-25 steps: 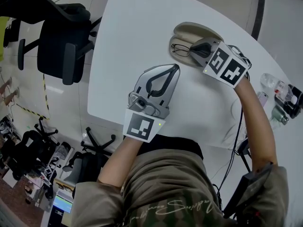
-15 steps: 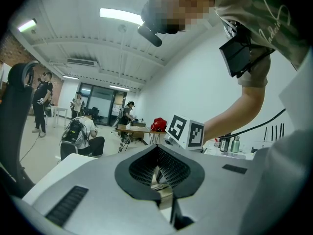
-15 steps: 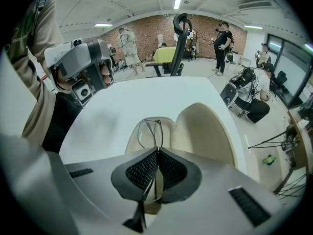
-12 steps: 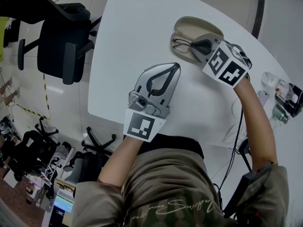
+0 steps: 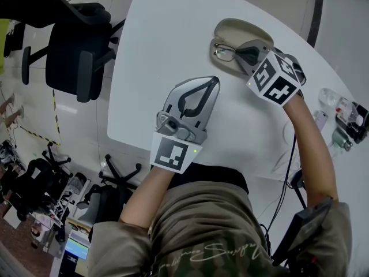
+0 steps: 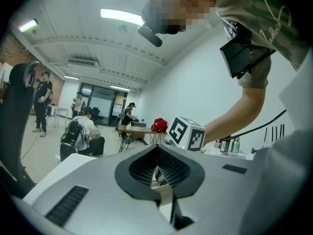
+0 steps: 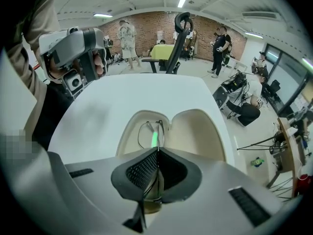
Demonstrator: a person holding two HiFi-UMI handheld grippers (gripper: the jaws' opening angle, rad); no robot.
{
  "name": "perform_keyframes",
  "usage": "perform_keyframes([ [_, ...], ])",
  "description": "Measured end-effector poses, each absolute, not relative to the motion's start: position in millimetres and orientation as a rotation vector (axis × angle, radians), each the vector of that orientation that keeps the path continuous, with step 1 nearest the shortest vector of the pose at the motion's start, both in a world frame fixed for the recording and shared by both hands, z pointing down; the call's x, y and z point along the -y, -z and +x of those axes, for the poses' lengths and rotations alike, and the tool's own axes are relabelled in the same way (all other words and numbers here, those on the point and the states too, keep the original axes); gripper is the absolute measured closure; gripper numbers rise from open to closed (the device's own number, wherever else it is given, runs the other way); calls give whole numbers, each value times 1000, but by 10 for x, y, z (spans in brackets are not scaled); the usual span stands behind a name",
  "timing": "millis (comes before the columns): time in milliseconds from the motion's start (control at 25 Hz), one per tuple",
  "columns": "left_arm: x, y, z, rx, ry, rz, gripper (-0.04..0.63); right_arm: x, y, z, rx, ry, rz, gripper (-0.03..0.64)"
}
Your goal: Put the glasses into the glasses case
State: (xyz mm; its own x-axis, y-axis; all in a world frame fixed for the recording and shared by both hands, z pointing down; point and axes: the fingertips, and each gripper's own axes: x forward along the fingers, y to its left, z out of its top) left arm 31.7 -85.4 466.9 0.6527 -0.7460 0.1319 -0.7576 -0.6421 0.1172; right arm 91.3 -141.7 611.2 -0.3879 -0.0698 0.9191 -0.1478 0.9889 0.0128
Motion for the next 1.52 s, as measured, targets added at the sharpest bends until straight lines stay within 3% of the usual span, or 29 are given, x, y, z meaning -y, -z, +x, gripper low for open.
perform_keyframes([
  [1160, 767, -4597, 252, 1219, -73, 2745, 591, 1455, -6006, 904, 2049, -173, 259, 595],
  [1520, 791, -4508, 350, 1126, -123, 2734, 590, 1605, -5686, 951, 2161, -130, 548, 597],
])
